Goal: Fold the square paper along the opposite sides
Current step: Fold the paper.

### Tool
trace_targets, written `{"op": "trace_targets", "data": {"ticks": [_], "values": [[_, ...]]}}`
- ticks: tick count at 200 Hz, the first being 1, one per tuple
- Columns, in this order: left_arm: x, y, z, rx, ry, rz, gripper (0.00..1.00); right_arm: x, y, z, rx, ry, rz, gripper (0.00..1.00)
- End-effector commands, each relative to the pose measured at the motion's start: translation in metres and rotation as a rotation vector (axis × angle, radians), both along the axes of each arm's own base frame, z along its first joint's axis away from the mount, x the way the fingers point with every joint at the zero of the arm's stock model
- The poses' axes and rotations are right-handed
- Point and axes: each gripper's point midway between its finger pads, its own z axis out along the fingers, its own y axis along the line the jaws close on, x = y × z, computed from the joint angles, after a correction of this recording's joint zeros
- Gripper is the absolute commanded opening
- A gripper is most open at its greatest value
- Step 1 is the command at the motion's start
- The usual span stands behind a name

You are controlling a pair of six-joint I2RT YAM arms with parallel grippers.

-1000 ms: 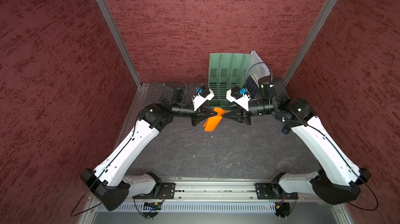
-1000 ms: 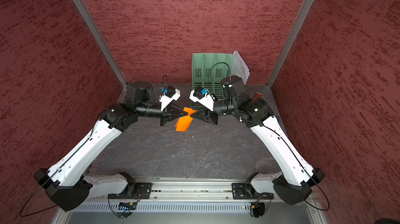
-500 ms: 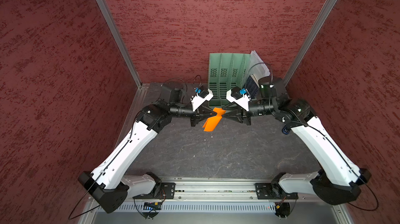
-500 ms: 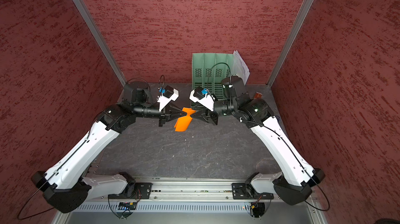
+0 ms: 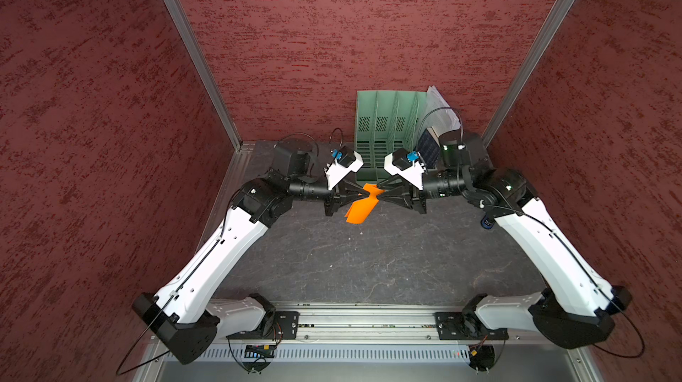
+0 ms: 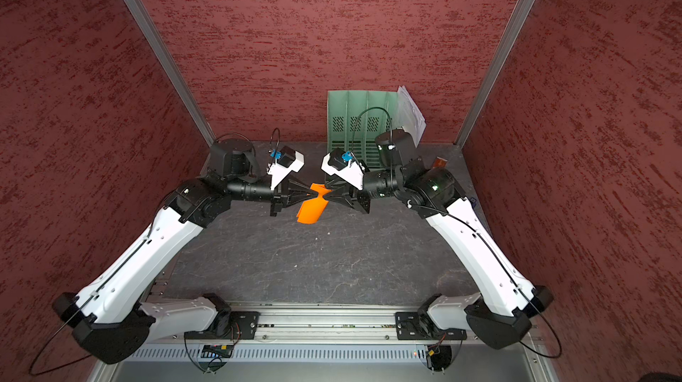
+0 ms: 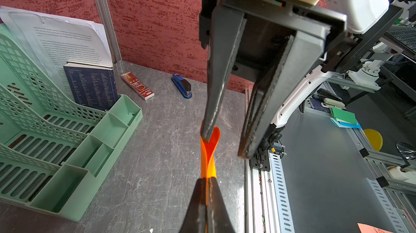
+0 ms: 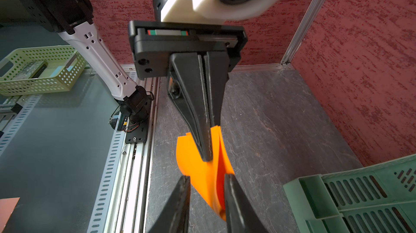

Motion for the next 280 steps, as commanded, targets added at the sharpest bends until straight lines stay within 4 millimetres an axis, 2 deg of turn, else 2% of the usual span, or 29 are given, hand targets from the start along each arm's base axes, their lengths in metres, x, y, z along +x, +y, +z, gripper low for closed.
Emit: {"op": "trace_targets", "data": {"ticks": [1,104,151,190,280], "values": [[0.0,-0.001,0.01,-0.024,-0.039,-0.017,0.03,-0.004,0.007,-0.006,-0.004,0.011,0.031,0.29],[-0.004,0.0,0.012,-0.032,-0.041,-0.023,0.03,-0.001,0.009,-0.007,-0.008,0.001,0.015,0.18],[-0.005,0.001,0.013,-0.037,-0.048,-0.024,0.03,0.004,0.009,-0.005,0.0,-0.016,-0.02,0.05],[-0.005,0.001,0.013,-0.036,-0.046,-0.024,0.03,0.007,0.008,-0.005,0.002,-0.025,-0.033,0.0],[-0.005,0.001,0.012,-0.038,-0.05,-0.022,0.03,0.009,0.006,-0.001,0.011,-0.048,-0.059,0.0]]}}
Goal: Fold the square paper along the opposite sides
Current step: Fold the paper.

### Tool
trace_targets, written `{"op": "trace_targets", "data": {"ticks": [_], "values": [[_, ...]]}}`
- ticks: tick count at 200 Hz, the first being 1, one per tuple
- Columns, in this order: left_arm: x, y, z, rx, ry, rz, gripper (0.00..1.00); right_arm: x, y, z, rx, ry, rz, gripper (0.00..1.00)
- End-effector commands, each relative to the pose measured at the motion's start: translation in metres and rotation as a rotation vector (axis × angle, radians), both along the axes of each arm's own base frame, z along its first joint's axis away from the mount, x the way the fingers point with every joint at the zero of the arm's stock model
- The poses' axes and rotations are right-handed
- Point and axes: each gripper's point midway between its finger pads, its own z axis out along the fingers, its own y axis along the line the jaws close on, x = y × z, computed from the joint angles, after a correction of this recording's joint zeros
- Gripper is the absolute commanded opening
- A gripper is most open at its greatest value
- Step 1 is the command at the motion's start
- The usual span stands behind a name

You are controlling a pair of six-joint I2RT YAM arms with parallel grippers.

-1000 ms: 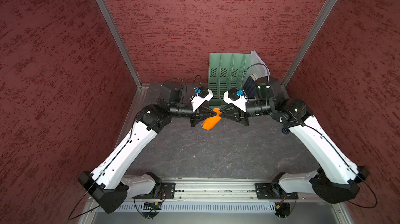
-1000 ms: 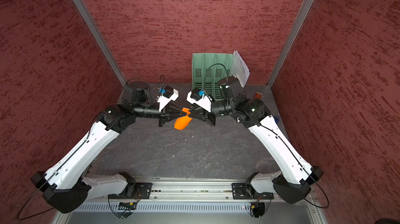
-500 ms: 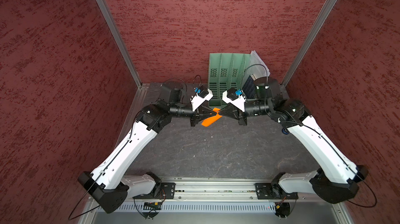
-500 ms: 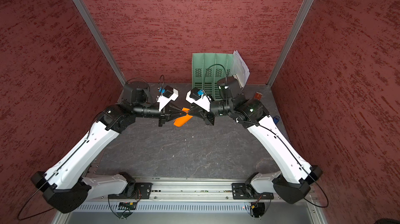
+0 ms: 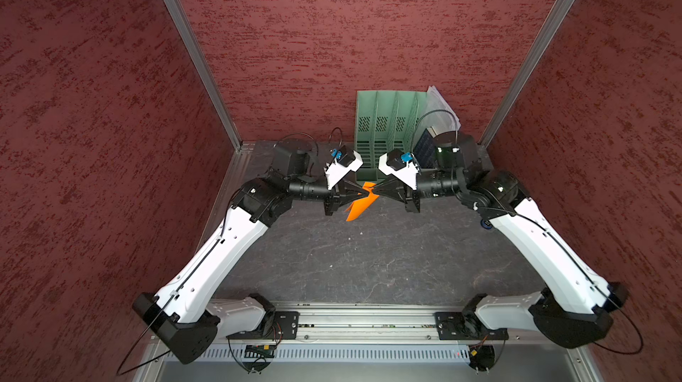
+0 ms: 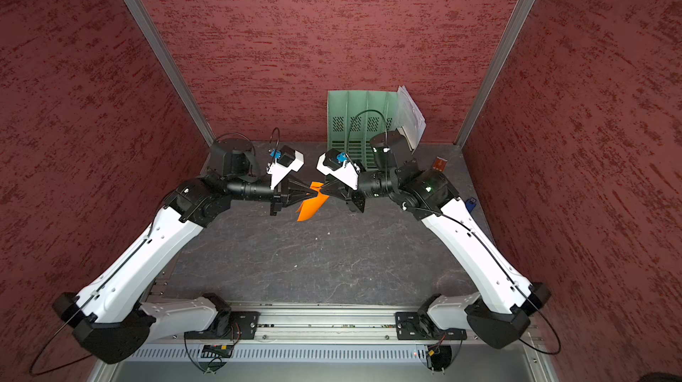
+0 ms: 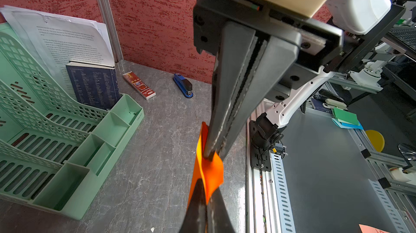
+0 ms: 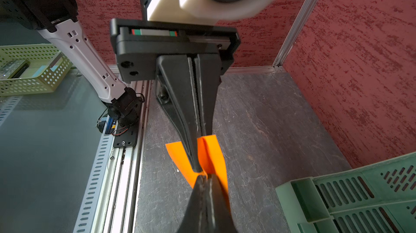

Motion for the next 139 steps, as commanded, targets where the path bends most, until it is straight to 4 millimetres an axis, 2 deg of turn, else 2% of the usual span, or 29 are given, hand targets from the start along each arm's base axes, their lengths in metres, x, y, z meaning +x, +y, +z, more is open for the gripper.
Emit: {"op": "trace_targets", "data": {"ticks": [1,139], "values": [[-0.0064,0.0007,0.0121,-0.038,-0.05,-0.026,0.03,-0.0013,-0.0016,0.0022,0.004,-0.017,-0.021,0.0],[-0.0064,0.002,0.0128,-0.043,-0.061,-0.022,0.04,0.0006,-0.0052,0.006,0.005,-0.042,-0.046,0.0]]}}
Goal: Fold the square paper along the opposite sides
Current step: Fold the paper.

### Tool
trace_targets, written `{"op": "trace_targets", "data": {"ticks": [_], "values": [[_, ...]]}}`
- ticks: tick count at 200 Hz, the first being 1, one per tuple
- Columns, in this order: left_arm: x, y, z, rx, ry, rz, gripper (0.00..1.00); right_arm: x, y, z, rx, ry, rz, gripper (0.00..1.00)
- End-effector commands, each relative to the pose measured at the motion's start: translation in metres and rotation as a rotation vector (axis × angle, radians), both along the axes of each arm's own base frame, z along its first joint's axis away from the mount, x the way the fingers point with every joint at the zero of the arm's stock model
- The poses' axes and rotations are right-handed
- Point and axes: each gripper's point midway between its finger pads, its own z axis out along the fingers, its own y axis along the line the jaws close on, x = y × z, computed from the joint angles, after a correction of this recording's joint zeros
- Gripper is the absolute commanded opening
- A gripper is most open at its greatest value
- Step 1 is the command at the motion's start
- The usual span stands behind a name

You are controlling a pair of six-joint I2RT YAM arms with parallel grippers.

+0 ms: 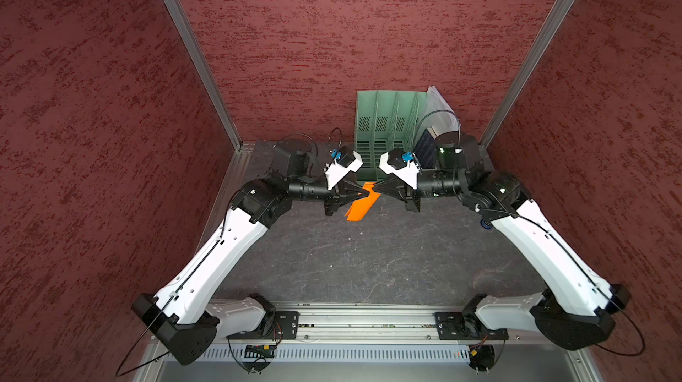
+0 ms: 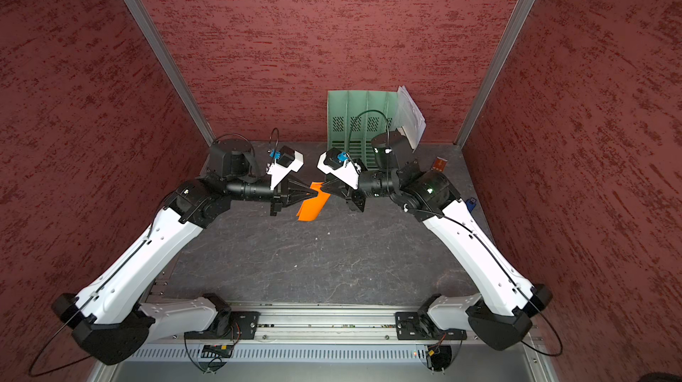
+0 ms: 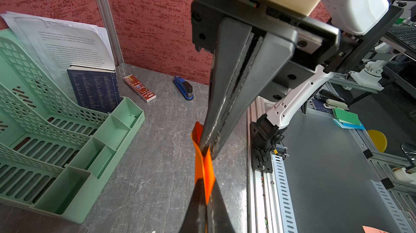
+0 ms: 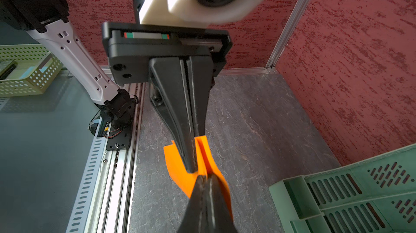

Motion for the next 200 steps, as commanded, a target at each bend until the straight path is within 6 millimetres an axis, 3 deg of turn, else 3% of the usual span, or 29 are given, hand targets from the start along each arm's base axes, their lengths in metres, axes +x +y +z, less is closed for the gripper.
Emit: {"op": "trace_targets", "data": {"ticks": [1,200], "values": [[-0.0067,0.0024,0.0112,-0.033,-0.045,-0.021,0.04,-0.0022,-0.0035,0.0023,-0.001,-0.017,-0.022,0.0],[-0.0078,0.004,0.0121,-0.042,-0.055,-0.019,0.07,0.0014,-0.0072,0.0034,-0.002,-0.041,-0.054,0.0]]}}
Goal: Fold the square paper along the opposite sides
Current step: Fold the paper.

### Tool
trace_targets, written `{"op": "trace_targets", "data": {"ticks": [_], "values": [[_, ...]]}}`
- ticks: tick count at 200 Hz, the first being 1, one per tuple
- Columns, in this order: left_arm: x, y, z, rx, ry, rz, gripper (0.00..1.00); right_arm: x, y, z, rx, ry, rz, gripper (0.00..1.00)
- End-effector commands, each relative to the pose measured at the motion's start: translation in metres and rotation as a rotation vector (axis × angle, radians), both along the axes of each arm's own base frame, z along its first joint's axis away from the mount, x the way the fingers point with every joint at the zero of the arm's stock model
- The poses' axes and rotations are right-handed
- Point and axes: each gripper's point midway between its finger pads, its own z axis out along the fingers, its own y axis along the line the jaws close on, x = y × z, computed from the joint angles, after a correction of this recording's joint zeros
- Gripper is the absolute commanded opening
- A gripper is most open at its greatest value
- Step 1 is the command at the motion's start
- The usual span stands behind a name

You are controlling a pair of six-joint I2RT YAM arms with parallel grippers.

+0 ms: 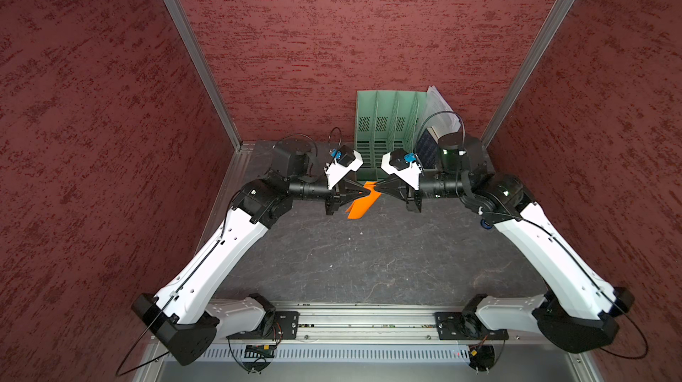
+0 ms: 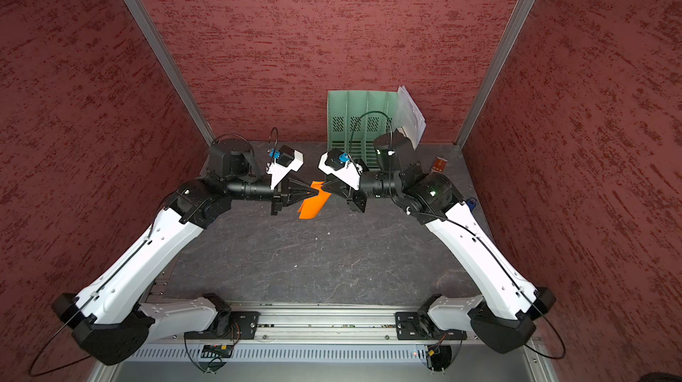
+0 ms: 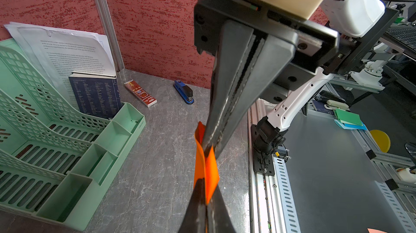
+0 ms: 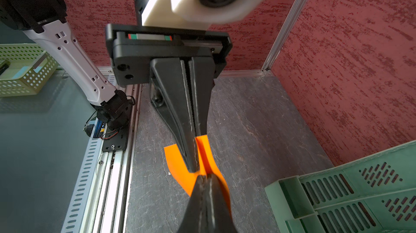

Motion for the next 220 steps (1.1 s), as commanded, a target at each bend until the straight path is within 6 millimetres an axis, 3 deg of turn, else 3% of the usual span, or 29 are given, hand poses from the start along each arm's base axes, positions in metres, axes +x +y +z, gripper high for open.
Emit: {"op": "trace_targets", "data": {"ticks": [1,220], "values": [[-0.0078,0.0047,0.0082,-0.026,-0.034,-0.014,0.07,0.0008,-0.0047,0.0005,-0.005,-0.016,-0.034,0.0],[-0.003,-0.0017,0.0072,-0.045,-0.012,-0.036,0.09,0.0007,-0.0062,0.0039,0.007,-0.032,-0.042,0.0]]}}
